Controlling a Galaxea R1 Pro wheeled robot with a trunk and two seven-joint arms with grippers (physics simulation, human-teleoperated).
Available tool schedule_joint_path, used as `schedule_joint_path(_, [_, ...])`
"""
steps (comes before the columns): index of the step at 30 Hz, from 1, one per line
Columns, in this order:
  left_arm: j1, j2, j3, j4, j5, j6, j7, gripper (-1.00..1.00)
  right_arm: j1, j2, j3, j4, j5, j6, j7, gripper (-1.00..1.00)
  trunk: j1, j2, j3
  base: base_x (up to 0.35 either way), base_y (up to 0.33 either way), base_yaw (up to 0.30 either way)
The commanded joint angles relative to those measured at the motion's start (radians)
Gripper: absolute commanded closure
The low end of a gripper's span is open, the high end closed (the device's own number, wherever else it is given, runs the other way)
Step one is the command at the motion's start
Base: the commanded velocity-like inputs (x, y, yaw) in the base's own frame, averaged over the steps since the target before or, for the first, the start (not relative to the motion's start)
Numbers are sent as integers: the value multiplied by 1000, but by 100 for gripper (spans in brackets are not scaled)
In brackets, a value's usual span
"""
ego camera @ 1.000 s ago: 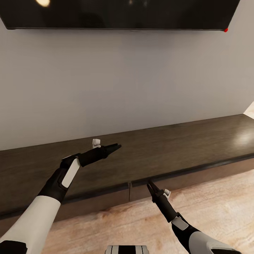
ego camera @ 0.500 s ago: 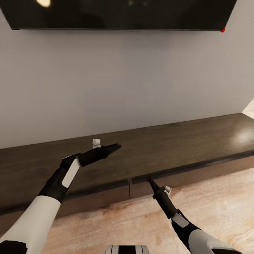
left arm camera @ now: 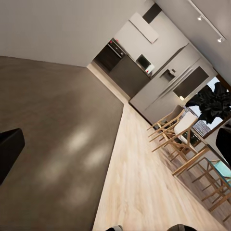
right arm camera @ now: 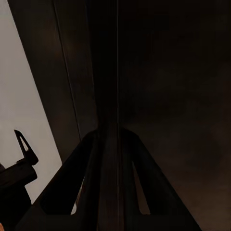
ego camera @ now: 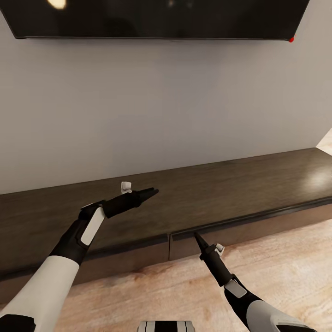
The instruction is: Place each of the two pumpkins and all three candles from the living room inside a cabinet in the living room (use any cabinet), then make sure every cabinet is closed, and position the cauldron so it is next to a table in the living room.
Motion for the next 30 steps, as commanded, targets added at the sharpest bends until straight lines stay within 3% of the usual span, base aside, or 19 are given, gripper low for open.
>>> schedule_joint_path(1, [-1,1,-3,0,9,9,1,-100,0,0,-4,6,7,10,-10,100,0,0,-1,0,0,0])
schedule_joint_path(30, [-1,1,-3,0,9,8,1,-100,0,0,-4,6,7,9,-4,100,0,0,-1,-54,0,0])
